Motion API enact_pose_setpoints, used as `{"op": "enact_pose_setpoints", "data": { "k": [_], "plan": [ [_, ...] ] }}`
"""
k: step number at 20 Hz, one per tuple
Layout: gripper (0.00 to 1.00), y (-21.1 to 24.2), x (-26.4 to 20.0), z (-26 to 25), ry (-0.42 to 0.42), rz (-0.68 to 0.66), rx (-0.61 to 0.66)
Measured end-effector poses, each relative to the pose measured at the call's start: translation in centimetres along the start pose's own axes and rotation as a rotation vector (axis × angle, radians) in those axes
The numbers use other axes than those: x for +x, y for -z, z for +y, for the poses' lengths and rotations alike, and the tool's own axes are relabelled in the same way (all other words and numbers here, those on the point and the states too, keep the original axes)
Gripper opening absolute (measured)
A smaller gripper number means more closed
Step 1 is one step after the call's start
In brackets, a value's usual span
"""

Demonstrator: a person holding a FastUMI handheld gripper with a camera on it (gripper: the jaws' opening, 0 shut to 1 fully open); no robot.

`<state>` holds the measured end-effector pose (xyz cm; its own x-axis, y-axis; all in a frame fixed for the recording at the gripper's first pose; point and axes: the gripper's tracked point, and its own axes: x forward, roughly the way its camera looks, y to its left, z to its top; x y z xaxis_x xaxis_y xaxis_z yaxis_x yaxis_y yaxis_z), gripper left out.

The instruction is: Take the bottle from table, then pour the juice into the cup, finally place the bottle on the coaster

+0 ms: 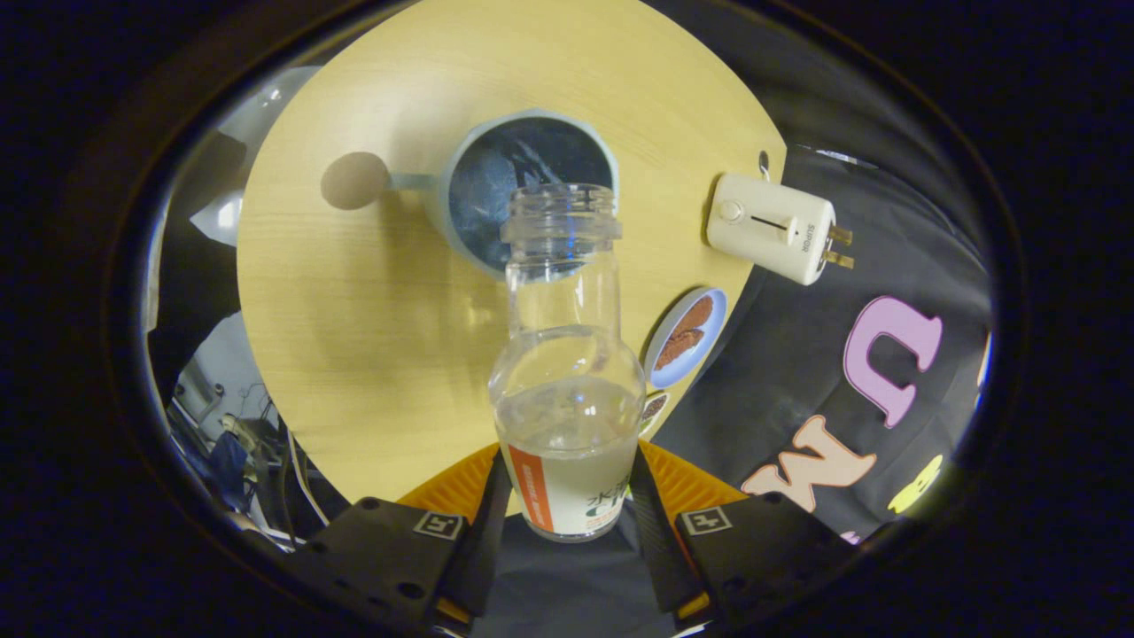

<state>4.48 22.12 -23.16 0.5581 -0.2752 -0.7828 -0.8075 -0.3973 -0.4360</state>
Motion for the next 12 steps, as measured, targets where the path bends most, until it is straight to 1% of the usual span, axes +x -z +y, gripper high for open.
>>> {"op": "enact_pose_setpoints", "data": {
  "k": [3, 12],
  "plan": [
    [0.73, 0.6, -0.2, -0.4, -0.002, 0.034, -0.016],
    [0.73, 1.1, -1.1, -1.3, -0.001, 0.079, -0.078]
  ]
}}
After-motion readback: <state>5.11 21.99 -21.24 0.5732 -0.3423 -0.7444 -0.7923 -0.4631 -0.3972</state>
